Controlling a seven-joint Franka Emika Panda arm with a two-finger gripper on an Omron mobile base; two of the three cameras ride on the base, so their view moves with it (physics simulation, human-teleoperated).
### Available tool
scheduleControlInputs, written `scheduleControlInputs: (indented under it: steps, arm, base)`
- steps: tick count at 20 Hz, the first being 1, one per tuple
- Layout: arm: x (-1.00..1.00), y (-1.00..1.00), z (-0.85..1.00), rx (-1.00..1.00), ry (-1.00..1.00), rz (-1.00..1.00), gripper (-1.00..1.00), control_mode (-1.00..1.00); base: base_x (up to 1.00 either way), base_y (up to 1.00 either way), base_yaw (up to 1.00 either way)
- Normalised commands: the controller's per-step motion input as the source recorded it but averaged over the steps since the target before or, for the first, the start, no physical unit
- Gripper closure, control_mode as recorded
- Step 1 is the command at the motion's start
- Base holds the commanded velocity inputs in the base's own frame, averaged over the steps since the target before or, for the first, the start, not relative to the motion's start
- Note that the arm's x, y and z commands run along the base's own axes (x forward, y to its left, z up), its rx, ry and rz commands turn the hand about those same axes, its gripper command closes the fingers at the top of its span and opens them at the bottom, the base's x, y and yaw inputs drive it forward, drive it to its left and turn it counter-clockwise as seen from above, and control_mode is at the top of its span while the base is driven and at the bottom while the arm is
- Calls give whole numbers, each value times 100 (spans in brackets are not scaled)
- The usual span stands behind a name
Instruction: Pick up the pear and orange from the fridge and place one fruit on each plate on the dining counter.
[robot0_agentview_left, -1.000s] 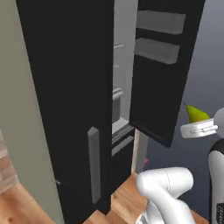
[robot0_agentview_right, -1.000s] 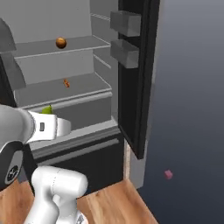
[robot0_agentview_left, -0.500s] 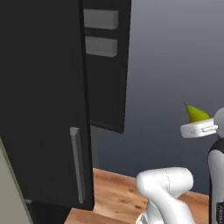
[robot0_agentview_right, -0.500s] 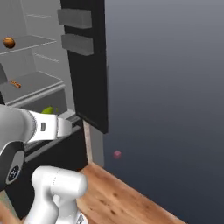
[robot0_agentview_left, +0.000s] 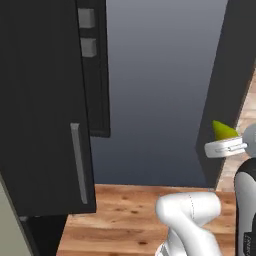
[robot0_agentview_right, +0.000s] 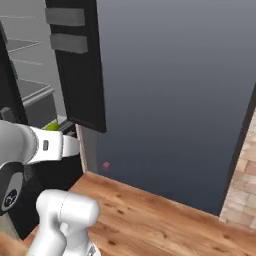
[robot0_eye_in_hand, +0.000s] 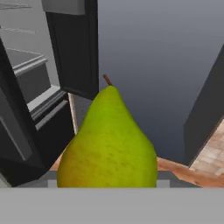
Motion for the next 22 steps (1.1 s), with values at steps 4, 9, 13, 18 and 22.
scheduleControlInputs:
  steps: [4, 9, 13, 18, 22]
  arm:
    - [0, 0, 0, 0, 0, 0, 100, 100]
    - [0, 0, 0, 0, 0, 0, 100, 100]
    - [0, 0, 0, 0, 0, 0, 100, 100]
    - [0, 0, 0, 0, 0, 0, 100, 100]
    - [0, 0, 0, 0, 0, 0, 100, 100]
  base:
    - [-100, -6, -23]
    - [-100, -9, -18]
    - [-100, -12, -18]
    - [-100, -15, -19]
    - [-100, -18, -21]
